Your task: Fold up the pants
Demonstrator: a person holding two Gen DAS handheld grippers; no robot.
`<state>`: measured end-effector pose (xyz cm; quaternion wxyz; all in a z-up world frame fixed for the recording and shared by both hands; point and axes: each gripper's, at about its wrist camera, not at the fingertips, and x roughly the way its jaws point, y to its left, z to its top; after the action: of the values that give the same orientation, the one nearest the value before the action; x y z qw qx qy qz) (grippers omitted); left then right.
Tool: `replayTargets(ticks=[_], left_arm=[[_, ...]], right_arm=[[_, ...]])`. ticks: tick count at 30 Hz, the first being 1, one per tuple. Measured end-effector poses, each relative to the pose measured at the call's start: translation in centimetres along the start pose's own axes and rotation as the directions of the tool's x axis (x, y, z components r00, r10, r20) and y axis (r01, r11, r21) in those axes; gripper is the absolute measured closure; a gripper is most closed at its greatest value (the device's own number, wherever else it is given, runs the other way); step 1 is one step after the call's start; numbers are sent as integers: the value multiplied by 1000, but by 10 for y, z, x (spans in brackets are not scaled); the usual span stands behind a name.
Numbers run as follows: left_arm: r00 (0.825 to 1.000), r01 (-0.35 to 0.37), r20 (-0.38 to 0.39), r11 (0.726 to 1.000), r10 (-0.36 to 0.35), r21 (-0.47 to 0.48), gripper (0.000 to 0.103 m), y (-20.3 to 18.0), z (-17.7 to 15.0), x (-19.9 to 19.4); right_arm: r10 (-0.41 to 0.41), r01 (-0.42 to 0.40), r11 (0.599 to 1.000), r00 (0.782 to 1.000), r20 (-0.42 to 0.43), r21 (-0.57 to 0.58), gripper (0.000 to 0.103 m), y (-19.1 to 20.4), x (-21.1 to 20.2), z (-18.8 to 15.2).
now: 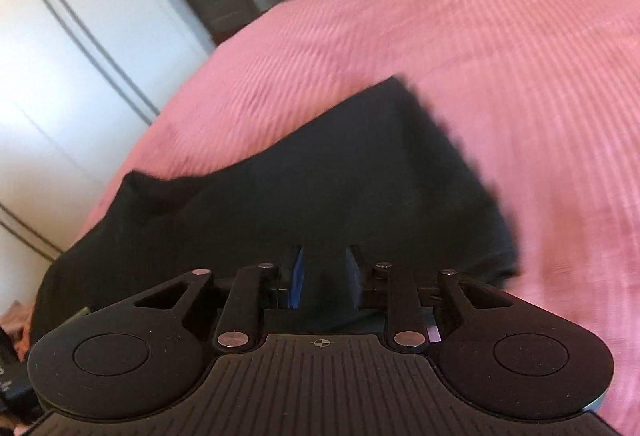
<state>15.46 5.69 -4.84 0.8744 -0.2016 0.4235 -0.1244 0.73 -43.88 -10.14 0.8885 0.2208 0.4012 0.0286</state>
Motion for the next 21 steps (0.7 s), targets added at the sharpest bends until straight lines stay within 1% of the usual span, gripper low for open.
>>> replayTargets(ticks=[1, 2, 3, 4, 5, 7, 9, 11, 12, 13, 14, 15, 16, 17, 19, 20, 21], left_arm=[[1000, 26, 11, 1000, -26, -6, 4, 1, -1, 0], [998, 56, 22, 998, -55, -15, 12, -1, -1, 0], [996, 79, 32, 997, -79, -13, 30, -3, 0, 2], [995, 93, 38, 996, -93, 5, 38, -8, 2, 4], [995, 86, 42, 996, -88, 36, 48, -14, 1, 6], [997, 53, 46, 993, -58, 106, 54, -25, 3, 14], [996, 30, 73, 986, -43, 163, 73, -35, 1, 17], [993, 44, 100, 983, -63, 181, 75, -37, 3, 13], [991, 52, 109, 982, -73, 179, 75, -35, 5, 10], [991, 32, 122, 984, -54, 176, 74, -33, 8, 9], [990, -5, 137, 985, -19, 172, 70, -33, 6, 6], [989, -48, 147, 986, 24, 161, 48, -29, 8, 9], [986, -93, 148, 987, 73, 134, 34, -22, 11, 8], [983, -116, 153, 989, 101, 94, 18, -15, 14, 6], [971, -108, 213, 994, 108, -10, 12, 3, 22, -12], [964, -98, 240, 993, 111, -65, 6, 16, 26, -24], [955, -87, 271, 989, 118, -122, 4, 27, 29, -37]], right_arm=[[-10, 9, 1000, 999, -35, -24, 75, 5, 9, -3], [-23, 21, 998, 999, -29, -51, 75, 8, 11, -6], [-22, 21, 997, 1000, -14, -73, 75, 11, 10, -7], [-4, 4, 997, 1000, -6, -76, 73, 11, 8, -7], [12, -12, 998, 1000, 4, -65, 71, 10, 6, -7], [30, -29, 999, 999, 25, -39, 67, 6, 5, -9], [53, -52, 999, 997, 53, -16, 67, 1, -1, -10], [102, -101, 995, 989, 105, -13, 67, -2, -9, -13], [122, -121, 992, 986, 118, -20, 65, -2, -12, -16], [143, -141, 990, 983, 115, -24, 60, 0, -11, -17], [154, -152, 988, 983, 96, -28, 57, 9, -1, -13], [150, -147, 988, 986, 69, -41, 57, 13, 4, -13], [128, -125, 990, 991, 41, -63, 57, 18, 10, -14], [114, -112, 991, 993, 23, -79, 57, 21, 15, -14], [97, -96, 991, 995, 8, -89, 56, 22, 20, -12], [92, -91, 992, 996, 10, -83, 55, 20, 21, -12], [90, -89, 993, 996, 13, -71, 54, 18, 22, -10]])
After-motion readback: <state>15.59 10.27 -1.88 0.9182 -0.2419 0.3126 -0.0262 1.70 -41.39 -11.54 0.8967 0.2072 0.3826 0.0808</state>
